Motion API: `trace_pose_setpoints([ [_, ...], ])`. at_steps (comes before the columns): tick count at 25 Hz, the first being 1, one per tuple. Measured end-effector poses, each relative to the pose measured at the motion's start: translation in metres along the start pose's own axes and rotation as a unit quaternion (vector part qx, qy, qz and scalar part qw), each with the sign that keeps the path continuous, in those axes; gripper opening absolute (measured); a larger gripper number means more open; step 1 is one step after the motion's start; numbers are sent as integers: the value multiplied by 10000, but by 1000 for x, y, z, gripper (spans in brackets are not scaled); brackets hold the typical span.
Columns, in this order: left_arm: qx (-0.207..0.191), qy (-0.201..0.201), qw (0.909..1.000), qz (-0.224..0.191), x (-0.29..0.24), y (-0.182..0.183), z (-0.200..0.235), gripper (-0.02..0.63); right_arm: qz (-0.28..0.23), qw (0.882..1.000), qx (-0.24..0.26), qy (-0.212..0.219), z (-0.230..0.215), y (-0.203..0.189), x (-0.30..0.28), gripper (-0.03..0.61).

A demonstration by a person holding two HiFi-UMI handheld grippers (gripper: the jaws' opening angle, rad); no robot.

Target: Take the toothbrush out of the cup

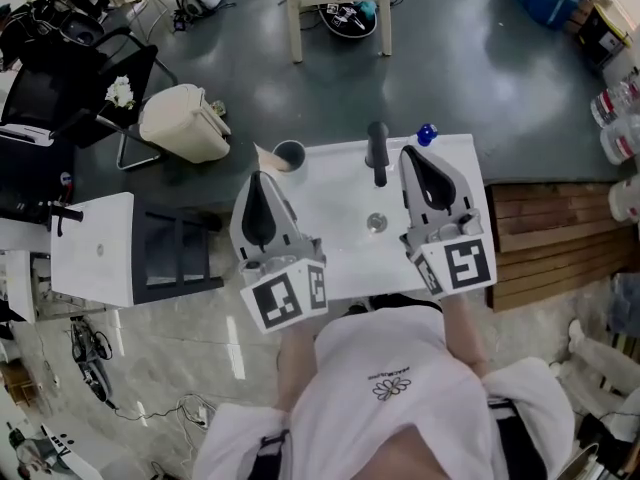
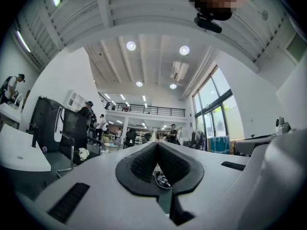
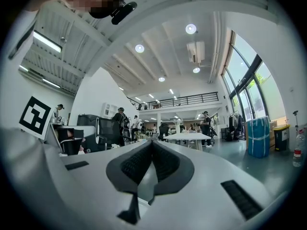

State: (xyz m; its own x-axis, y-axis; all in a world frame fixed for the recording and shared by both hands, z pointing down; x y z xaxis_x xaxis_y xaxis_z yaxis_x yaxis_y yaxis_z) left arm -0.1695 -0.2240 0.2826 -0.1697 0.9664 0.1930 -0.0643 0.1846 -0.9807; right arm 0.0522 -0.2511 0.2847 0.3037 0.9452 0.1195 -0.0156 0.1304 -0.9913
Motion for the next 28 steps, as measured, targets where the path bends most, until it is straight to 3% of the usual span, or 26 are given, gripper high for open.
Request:
trace_pose_setpoints([
  [13, 32, 375, 9992, 130, -6, -4, 13, 18, 78, 9997, -227, 87, -4, -8, 5, 12],
  [14, 32, 353, 9992, 180, -8, -7, 14, 40, 91, 9996, -256, 96, -5, -9, 6, 11],
  [16, 61, 271, 9991, 311, -14, -14, 17, 146, 109, 9993, -346, 108, -6, -10, 7, 11],
  [22, 408, 209, 9981, 416, -29, -37, 28, 190, 145, 9991, -373, 129, -7, -12, 9, 12],
  [28, 586, 243, 9938, 909, -43, -79, 43, 249, 186, 9992, -322, 118, -8, -15, 10, 11],
])
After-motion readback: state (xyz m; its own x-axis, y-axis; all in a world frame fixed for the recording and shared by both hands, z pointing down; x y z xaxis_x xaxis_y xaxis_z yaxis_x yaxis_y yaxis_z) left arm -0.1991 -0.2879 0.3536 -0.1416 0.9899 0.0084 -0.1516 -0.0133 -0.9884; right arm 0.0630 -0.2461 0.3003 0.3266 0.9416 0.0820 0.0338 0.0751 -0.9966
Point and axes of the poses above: the fingertips, and each gripper's own axes: x backward along the fingers, z to its left, y out of its top, the point moved 5 cm from there along x, backward along the fingers, and after that the axes turned 11 degrees about -y, right-handed, at the moved point
